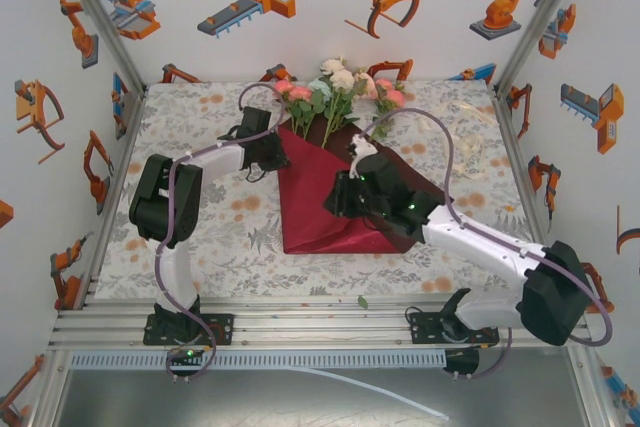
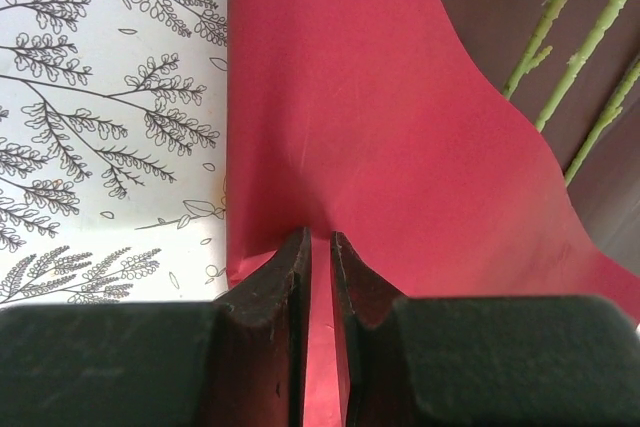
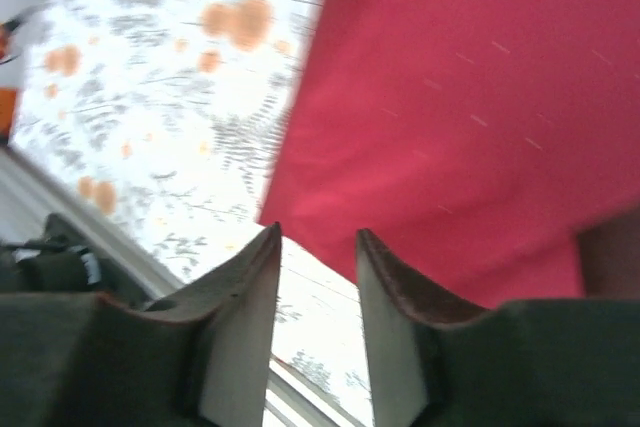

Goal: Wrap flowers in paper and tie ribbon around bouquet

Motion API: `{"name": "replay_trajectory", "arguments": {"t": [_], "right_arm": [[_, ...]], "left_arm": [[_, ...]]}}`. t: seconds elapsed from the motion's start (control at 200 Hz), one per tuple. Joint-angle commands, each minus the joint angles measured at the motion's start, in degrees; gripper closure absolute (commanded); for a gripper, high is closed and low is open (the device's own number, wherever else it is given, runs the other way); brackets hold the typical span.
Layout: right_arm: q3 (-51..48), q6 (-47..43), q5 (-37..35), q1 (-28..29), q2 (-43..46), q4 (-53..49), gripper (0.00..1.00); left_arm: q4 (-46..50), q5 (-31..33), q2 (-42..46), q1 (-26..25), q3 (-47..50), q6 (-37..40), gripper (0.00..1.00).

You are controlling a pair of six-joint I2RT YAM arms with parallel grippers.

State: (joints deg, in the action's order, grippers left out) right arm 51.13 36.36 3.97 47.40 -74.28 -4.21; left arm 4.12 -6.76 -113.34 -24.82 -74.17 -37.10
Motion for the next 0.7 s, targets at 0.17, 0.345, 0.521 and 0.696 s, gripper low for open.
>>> {"name": "replay_trajectory", "arguments": {"t": [0.17,0.345,0.521,0.696], "right_arm": [[8.2,0.0,16.7,4.5,-23.3,15.1,0.97],[11.1,2.2,28.0,4.5,-33.7,15.2,1.00],[11.3,3.7,30.8,4.1,-38.3,9.2,1.00],[10.8,6.9,30.9,2.4,-40.7,8.9,1.00]], "left_arm": [[-1.3,0.6,-0.3,0.1,0.1,-1.4,0.82],[-1.7,-1.5,-1.8,1.2,-0.5,-1.8,0.83],[-2.6,-1.9,-4.9,3.4,-2.1,-3.0,0.86],[0.2,-3.9,-11.1,6.7,-9.4,-2.4,0.89]]}}
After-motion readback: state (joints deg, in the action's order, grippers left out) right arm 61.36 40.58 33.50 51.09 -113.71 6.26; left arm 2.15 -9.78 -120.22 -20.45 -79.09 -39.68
